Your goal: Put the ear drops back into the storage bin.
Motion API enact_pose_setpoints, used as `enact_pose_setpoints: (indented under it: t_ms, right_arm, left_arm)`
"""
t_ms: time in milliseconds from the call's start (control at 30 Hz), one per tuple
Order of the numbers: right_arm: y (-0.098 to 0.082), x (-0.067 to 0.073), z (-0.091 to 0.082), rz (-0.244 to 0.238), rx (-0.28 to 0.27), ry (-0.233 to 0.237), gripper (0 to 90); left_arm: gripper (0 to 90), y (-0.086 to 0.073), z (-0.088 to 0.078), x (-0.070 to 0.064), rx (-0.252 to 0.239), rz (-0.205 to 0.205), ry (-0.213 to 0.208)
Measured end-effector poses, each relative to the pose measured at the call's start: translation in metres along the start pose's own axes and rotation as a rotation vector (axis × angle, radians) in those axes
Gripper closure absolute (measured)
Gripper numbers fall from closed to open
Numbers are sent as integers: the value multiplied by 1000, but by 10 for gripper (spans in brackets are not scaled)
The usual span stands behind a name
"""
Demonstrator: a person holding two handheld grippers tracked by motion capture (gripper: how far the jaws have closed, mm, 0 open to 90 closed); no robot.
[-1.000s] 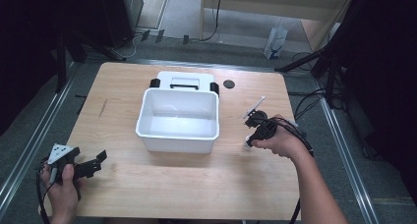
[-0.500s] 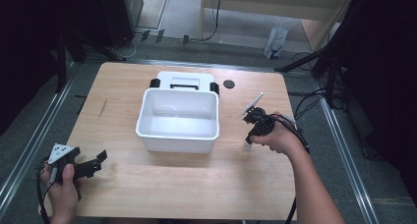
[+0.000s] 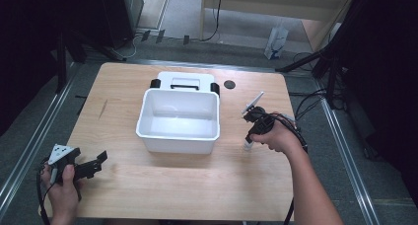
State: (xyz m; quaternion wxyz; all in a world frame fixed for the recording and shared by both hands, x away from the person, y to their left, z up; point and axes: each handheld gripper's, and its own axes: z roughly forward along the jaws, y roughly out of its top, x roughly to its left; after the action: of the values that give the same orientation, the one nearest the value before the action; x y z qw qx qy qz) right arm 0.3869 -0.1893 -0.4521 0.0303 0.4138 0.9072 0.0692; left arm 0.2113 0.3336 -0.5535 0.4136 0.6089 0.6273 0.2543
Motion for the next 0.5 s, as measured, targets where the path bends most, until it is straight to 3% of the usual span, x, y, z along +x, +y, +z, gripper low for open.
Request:
enact_pose_setpoints:
  t_ms: [233, 267, 500]
  right_arm:
    - [1, 5, -2, -39, 13, 7, 721]
    - [2, 6, -6, -65, 13, 0, 722]
    - [7, 10, -21, -99, 6, 3, 722]
  left_arm:
    - [5, 0, 0, 0, 3, 0, -2]
    - [5, 0, 0, 0, 4, 0, -2]
    - [5, 0, 0, 0, 5, 1, -2]
